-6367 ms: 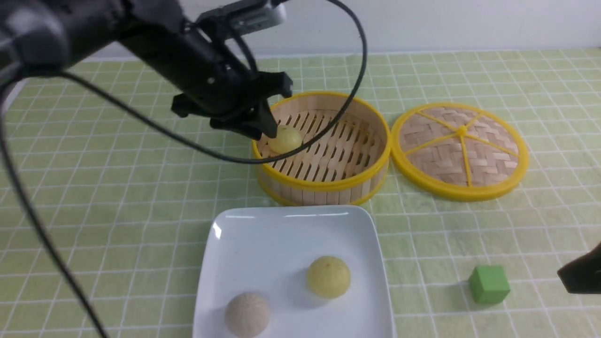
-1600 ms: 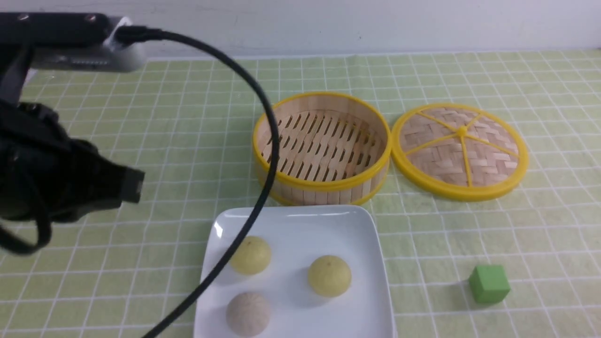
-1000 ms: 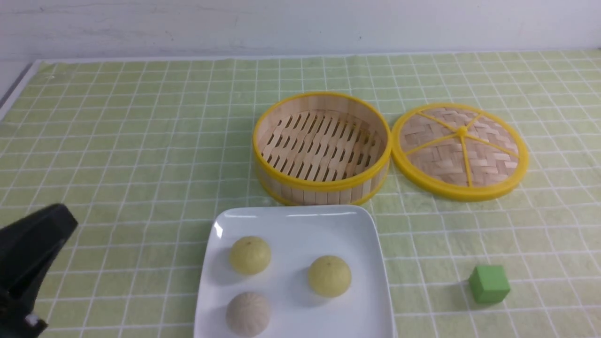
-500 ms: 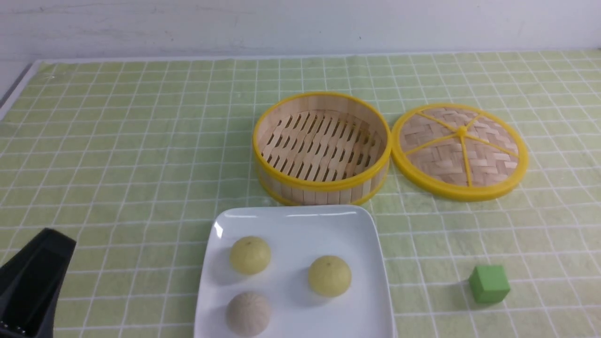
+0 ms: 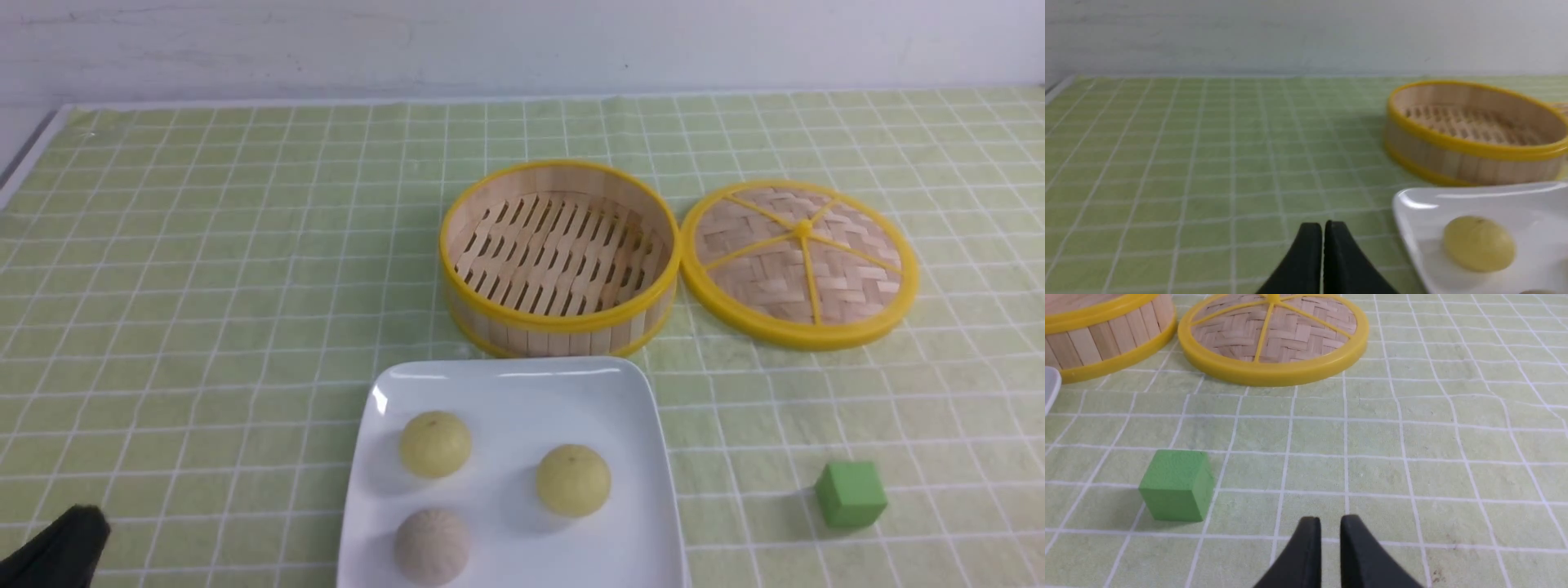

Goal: Put the steamed buns into the plate on the green tablecloth.

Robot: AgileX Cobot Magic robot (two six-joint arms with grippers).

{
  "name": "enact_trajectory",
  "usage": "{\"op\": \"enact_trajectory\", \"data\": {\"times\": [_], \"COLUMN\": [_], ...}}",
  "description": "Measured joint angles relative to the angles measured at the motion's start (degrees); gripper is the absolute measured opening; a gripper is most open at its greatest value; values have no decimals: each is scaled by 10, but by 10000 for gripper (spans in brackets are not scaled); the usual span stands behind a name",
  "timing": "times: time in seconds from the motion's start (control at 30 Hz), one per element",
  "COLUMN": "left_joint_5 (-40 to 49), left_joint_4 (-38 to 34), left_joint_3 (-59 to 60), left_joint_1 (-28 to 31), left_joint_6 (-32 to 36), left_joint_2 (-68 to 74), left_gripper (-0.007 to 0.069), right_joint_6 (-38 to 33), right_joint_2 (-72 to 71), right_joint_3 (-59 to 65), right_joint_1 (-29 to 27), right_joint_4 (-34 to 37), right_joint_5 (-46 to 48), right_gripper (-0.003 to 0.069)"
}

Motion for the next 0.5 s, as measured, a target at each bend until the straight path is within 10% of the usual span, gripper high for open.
{"op": "enact_trajectory", "data": {"times": [0.5], "left_joint_5": [100], "left_joint_4": [47], "left_joint_3": [-2], "left_joint_1": [57], "left_joint_6": [-58], "left_joint_2": [-5], "left_gripper": [49], "right_joint_6": [0], "right_joint_2": [0], "right_joint_3": [0], "right_joint_1": [0], "right_joint_4": [0], "right_joint_5": [0], "right_gripper": [116]}}
